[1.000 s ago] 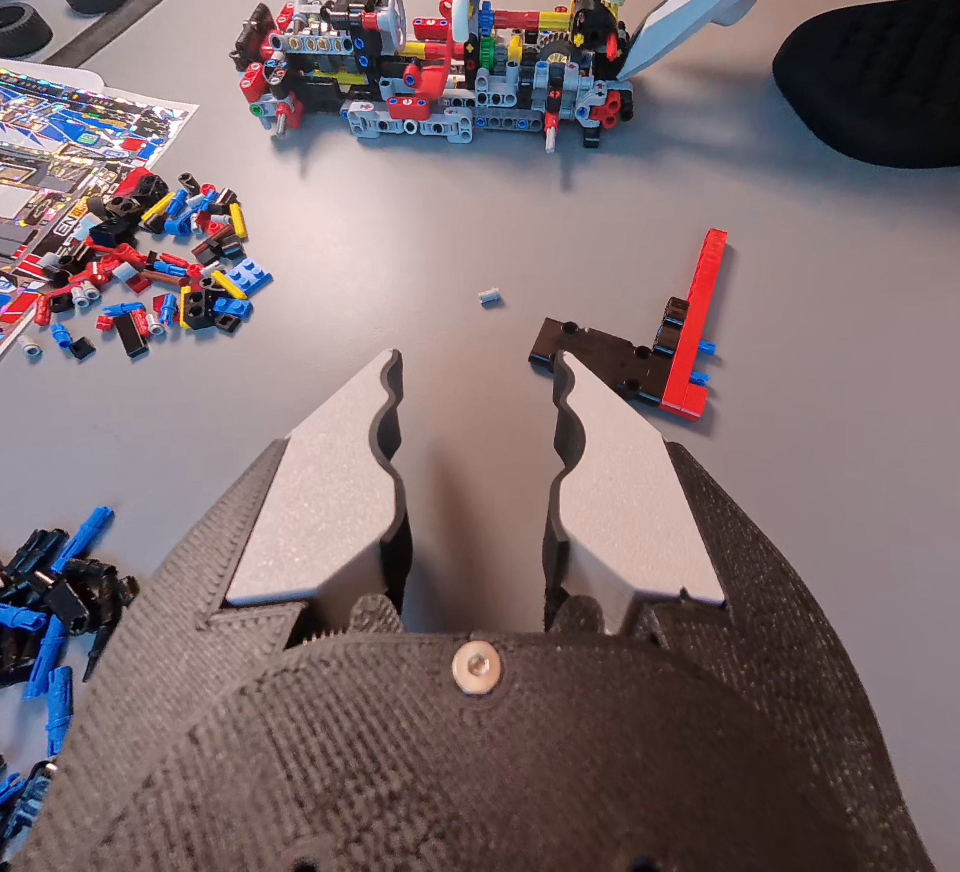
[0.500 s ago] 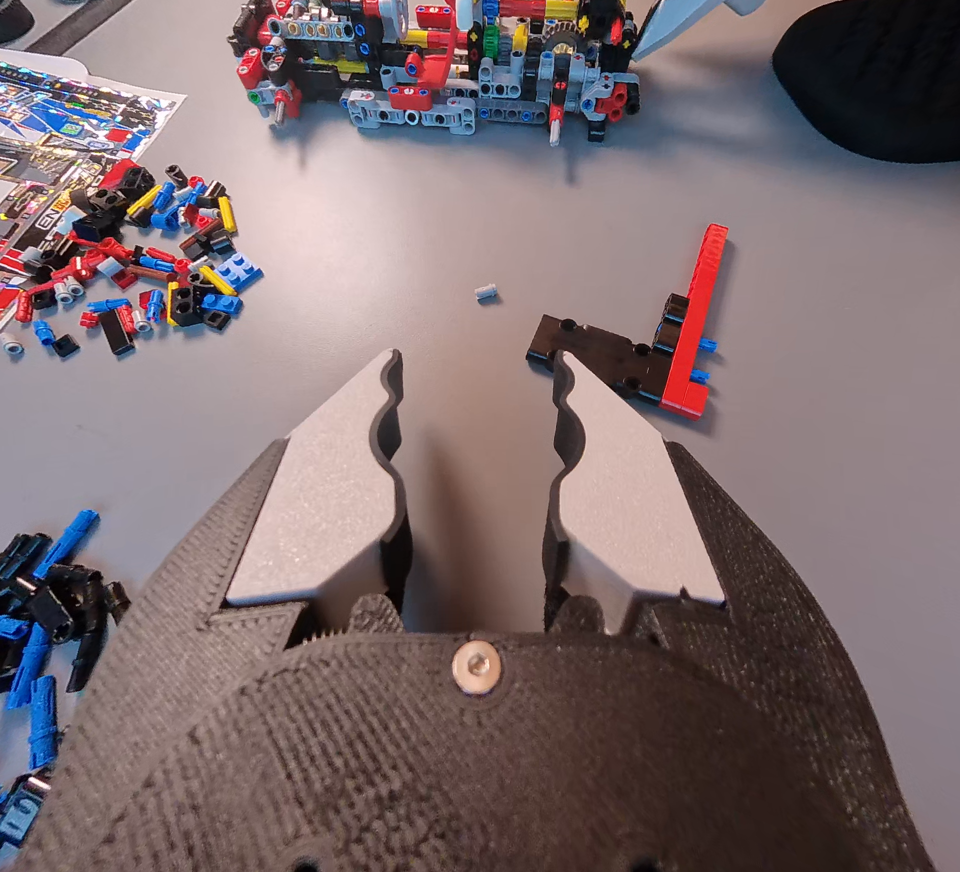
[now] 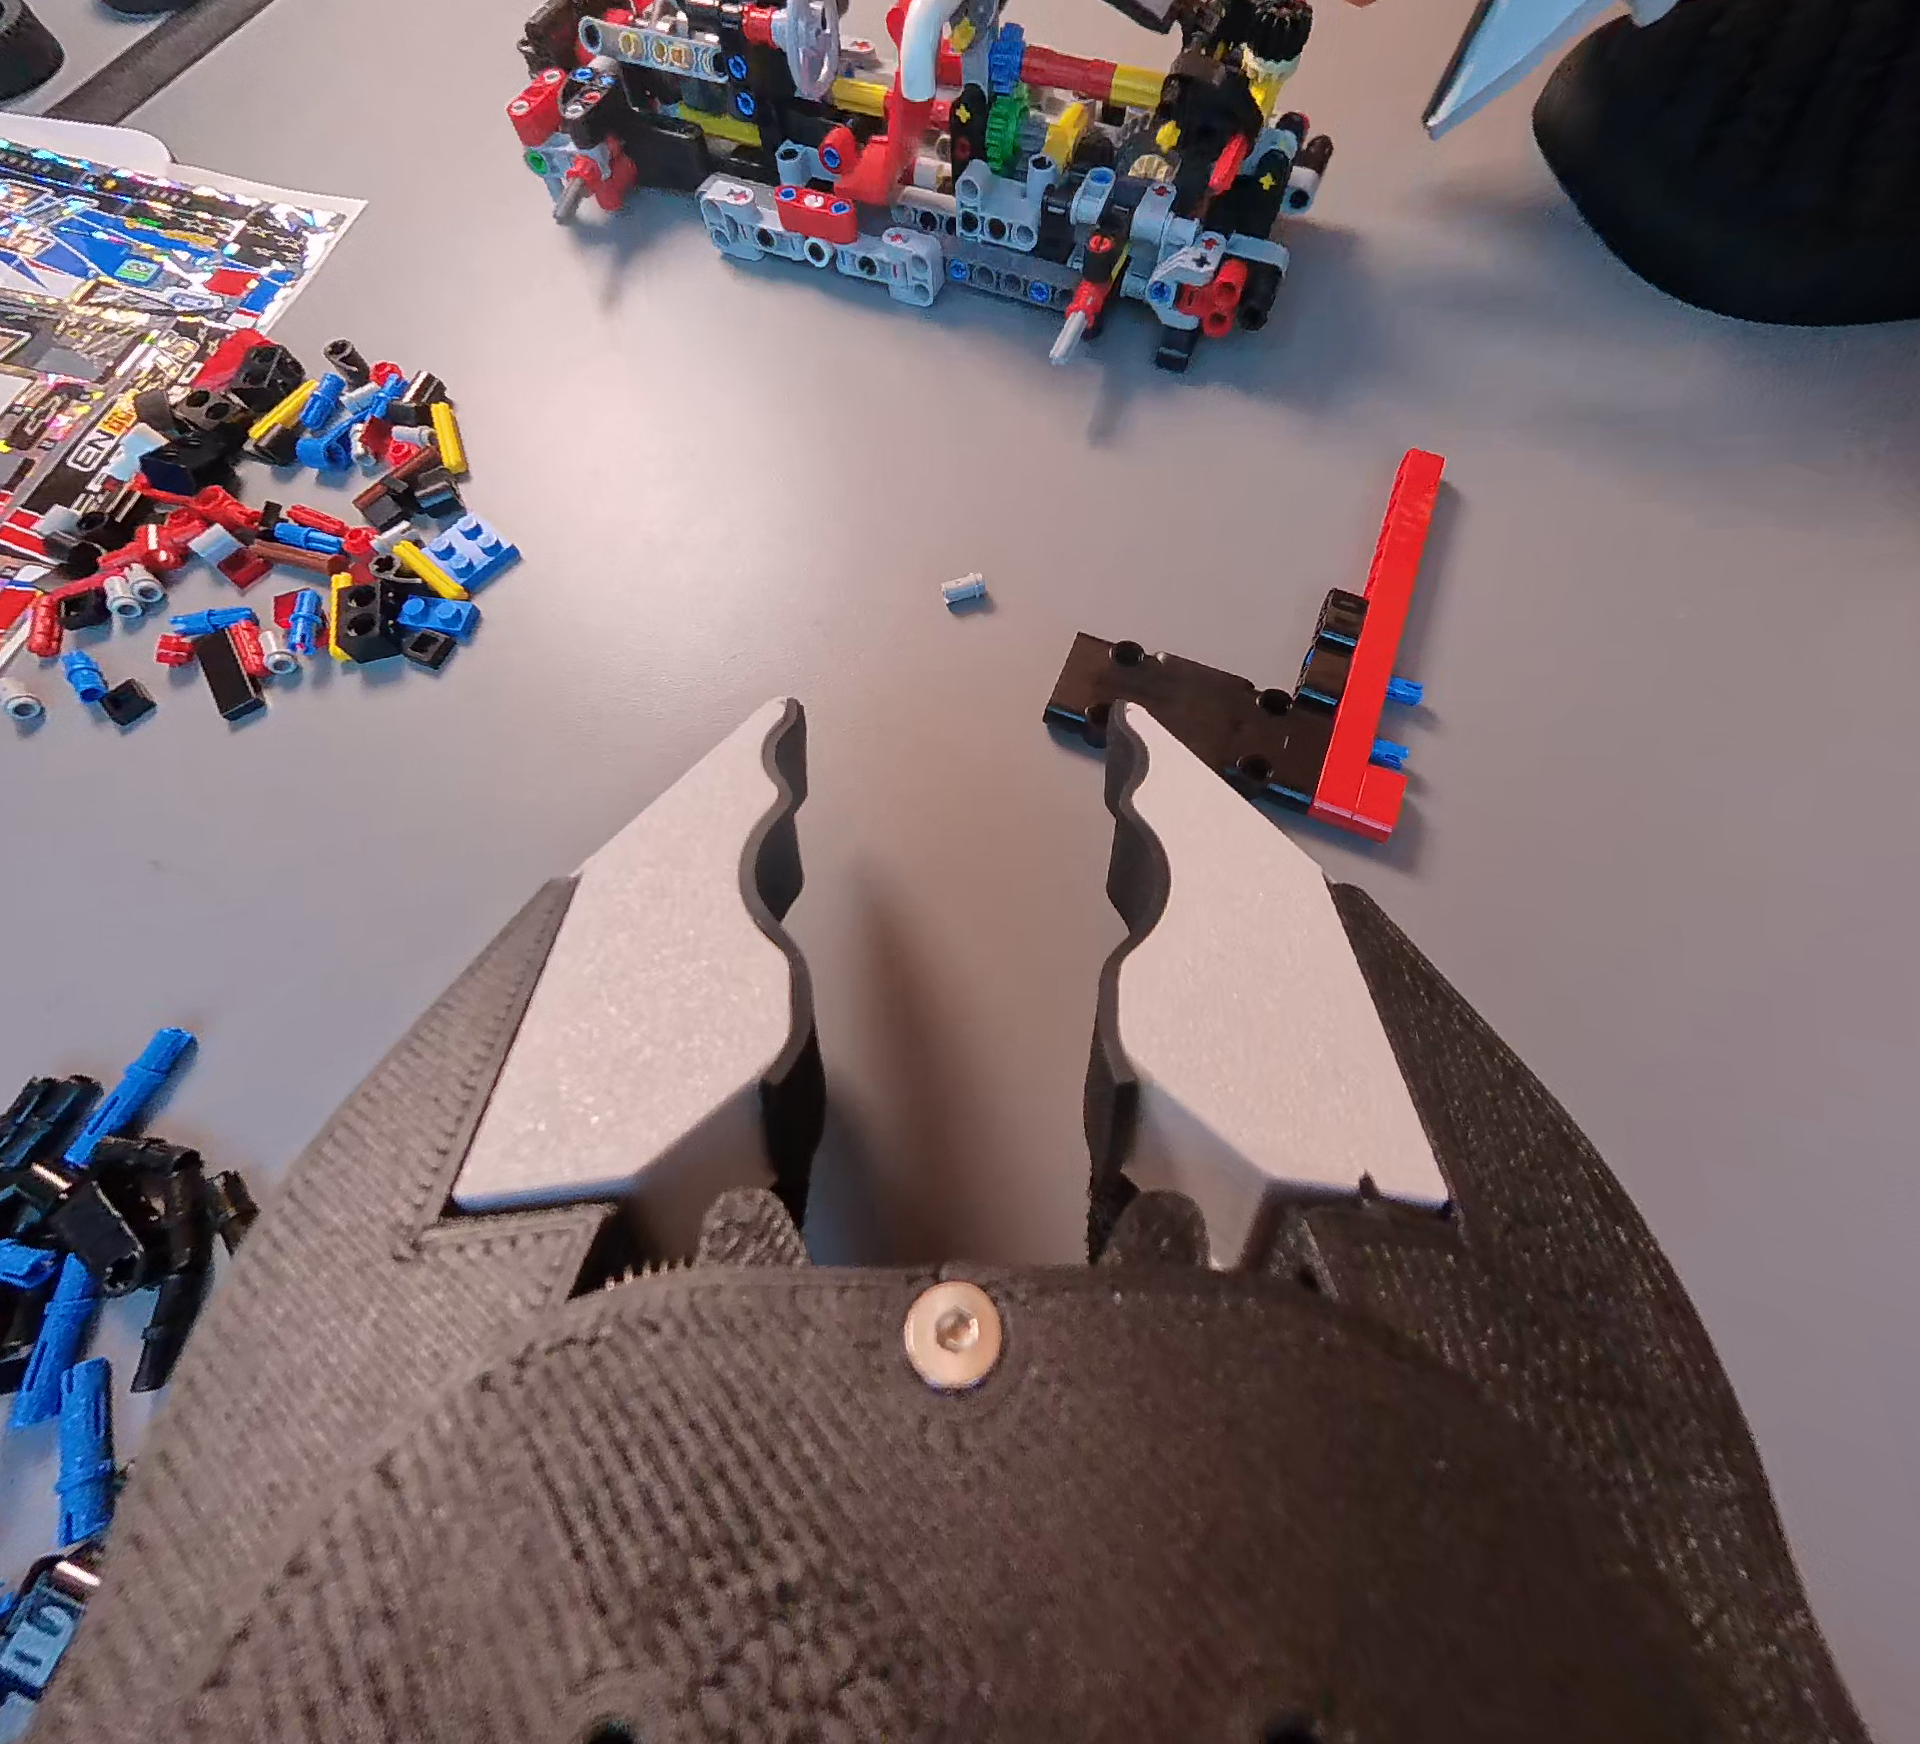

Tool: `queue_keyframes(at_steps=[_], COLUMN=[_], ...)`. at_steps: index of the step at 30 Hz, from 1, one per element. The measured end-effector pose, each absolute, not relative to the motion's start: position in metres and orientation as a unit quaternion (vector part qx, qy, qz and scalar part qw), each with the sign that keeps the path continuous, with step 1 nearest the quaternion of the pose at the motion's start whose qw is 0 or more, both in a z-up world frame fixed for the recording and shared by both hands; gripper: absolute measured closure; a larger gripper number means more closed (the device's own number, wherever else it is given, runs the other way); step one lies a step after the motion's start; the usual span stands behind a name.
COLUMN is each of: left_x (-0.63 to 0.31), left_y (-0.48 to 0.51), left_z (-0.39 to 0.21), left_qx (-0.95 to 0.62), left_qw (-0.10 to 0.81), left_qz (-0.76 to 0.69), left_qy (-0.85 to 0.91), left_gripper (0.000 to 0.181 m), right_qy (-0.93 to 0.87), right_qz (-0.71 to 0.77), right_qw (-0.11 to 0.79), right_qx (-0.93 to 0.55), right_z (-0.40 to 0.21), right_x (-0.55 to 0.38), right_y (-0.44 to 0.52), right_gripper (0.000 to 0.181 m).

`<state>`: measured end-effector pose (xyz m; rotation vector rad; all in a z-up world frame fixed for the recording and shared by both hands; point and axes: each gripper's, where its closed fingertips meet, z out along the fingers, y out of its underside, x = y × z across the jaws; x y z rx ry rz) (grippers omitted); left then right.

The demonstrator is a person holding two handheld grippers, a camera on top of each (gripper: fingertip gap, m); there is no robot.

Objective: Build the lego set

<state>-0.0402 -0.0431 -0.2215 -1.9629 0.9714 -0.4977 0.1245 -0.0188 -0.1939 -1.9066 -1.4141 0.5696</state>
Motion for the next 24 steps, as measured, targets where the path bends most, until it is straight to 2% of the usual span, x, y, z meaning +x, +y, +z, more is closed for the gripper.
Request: queue_keyframes(at_steps=[9, 15, 18, 19, 24], left_x=[-0.039, -0.043, -0.042, -0.042, -0.042], left_y=[-0.044, -0.042, -0.042, -0.042, -0.043], left_z=[-0.222, -0.216, -0.216, -0.216, -0.219], left_qx=[-0.787, -0.784, -0.783, -0.783, -0.783], left_qw=[0.433, 0.443, 0.443, 0.441, 0.439], left_qz=[-0.197, -0.196, -0.199, -0.199, -0.189], left_qy=[0.393, 0.387, 0.388, 0.39, 0.398], left_gripper=[0.125, 0.125, 0.125, 0.125, 0.125], right_qy=[-0.628, -0.681, -0.734, -0.749, -0.842], right_qz=[0.21, 0.218, 0.197, 0.185, 0.028], right_qw=[0.336, 0.327, 0.352, 0.348, 0.273], right_qx=[-0.67, -0.618, -0.547, -0.532, -0.464], right_z=[-0.198, -0.172, -0.138, -0.132, -0.151], right_x=[0.089, 0.077, 0.082, 0.085, 0.095], right_y=[-0.029, -0.027, -0.01, -0.001, 0.057], right_gripper=[0.141, 0.137, 0.125, 0.116, 0.088])
